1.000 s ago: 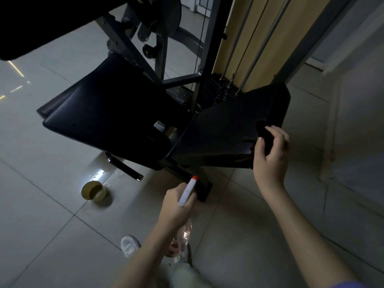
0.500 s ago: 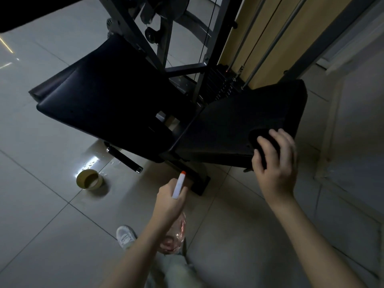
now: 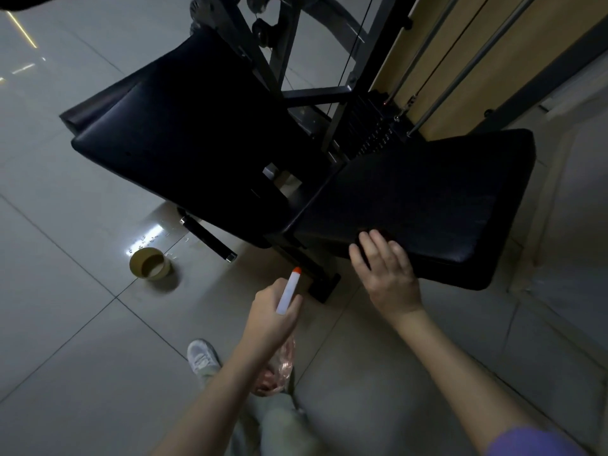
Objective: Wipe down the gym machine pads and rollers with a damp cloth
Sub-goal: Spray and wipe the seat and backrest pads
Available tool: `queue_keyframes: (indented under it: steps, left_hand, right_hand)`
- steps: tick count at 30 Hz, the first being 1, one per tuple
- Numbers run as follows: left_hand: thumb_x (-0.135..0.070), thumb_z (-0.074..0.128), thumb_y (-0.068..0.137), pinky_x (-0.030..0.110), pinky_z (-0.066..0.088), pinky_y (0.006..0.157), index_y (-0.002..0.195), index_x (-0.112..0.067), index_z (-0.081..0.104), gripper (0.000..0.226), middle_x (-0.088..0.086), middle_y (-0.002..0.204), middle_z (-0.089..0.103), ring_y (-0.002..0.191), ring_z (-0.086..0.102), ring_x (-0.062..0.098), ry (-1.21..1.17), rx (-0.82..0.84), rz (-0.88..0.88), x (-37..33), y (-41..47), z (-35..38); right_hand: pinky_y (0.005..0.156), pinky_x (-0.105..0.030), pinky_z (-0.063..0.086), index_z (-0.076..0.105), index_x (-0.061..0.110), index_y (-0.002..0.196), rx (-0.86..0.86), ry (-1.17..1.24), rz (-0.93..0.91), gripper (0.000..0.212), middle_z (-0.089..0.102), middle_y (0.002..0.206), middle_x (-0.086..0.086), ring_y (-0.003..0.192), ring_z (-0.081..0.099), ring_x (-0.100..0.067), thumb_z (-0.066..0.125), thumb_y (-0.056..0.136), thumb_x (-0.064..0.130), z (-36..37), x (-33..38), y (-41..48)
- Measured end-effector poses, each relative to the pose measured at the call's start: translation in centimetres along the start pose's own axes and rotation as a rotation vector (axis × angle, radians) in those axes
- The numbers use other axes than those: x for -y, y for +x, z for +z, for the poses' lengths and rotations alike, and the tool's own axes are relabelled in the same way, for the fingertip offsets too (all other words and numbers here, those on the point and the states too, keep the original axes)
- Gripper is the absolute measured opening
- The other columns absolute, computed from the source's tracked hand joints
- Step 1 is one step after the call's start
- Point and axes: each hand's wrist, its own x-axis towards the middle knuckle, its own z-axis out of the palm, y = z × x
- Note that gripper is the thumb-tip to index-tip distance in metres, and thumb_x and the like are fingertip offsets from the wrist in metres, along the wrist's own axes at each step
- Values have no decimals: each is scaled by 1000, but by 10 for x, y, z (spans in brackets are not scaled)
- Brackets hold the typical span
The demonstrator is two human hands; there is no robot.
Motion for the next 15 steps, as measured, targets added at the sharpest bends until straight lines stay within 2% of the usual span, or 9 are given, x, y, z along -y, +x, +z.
queue_keyframes:
  steps: [4,6,8,12,15]
  left_hand:
    - [-15,57,90,32,35,55,69,-19,44,25,4,65,46,58,43,18,-5,-12,-5,5,3,-1]
    - [-15,57,89,33,35,56,70,-16,45,23,5,65,46,58,44,19,5,-20,-10,8,4,-1]
    - [-15,57,89,33,35,56,72,-10,48,20,6,65,47,58,43,18,5,-18,-20,11,6,-1]
    - [-16,58,89,28,33,54,73,-8,48,20,5,64,46,55,41,16,-1,-16,-27,20,9,2]
    - [-14,57,89,28,33,53,74,-6,48,20,6,64,48,55,43,17,19,-35,-28,26,13,6]
  right_hand:
    - [108,-38,26,64,11,106,60,67,-59,25,60,120,-15,119,45,-27,47,90,2,12,16,13]
    - [102,-39,34,69,10,99,55,141,-5,24,67,110,-14,115,48,-28,49,90,-1,1,15,14]
    - [99,-39,37,69,10,101,33,180,67,24,68,108,-14,113,50,-28,49,93,0,-15,4,9]
    - [107,-41,27,56,13,119,16,47,-38,27,54,126,-11,120,46,-26,44,96,6,-30,-23,-8]
    - [108,-40,21,53,16,122,3,-44,-71,28,46,131,-9,122,43,-25,47,95,11,-12,-15,-6]
